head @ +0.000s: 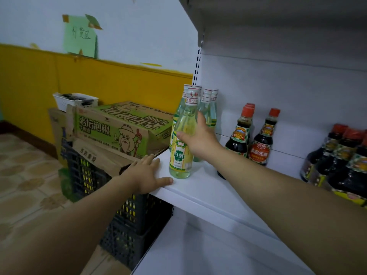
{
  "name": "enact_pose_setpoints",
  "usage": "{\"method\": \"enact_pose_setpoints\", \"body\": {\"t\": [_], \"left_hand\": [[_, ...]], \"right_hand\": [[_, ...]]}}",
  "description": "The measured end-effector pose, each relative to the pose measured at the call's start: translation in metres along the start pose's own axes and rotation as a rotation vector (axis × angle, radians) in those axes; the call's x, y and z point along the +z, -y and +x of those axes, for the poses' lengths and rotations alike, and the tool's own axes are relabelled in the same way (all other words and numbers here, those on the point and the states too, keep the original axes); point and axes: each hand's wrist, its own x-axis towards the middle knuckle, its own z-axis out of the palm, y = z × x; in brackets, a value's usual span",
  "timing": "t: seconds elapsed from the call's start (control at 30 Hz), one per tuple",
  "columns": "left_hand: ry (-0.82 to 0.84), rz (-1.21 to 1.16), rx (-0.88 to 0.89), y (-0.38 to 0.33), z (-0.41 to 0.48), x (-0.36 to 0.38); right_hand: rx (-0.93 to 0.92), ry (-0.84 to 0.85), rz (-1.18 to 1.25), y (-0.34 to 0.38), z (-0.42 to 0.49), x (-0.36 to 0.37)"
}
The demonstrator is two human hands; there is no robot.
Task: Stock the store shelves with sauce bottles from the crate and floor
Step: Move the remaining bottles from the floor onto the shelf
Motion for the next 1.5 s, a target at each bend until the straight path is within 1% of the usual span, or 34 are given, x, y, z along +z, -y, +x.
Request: {"method": "enact_pose_setpoints", "body": {"t": [0.4,0.57,0.9,1.17,1.3,1.5], "left_hand": [[-0.028,-0.052,0.015,0.006,0.010,0.014],[-0.027,-0.066,0.015,0.008,0.012,0.015],[-0.047,-0.083,0.017,0.011,0.016,0.020],[-0.052,-0.096,0.015,0.012,0.016,0.021],[-0.044,-0.098,0.020,0.011,0.015,0.020],[-0.027,-0.118,0.036,0.012,0.015,0.014]], "right_hand": [[0.016,-0.021,-0.166,0.011,0.042,0.031],[-0.020,-0.078,-0.214,0.012,0.049,0.042],[-0.037,-0.110,-0.256,0.013,0.048,0.047],[-0.019,-0.124,-0.229,0.012,0.051,0.049],[-0.019,-0.105,-0.198,0.011,0.050,0.048],[0.008,-0.053,-0.217,0.012,0.046,0.045]]}}
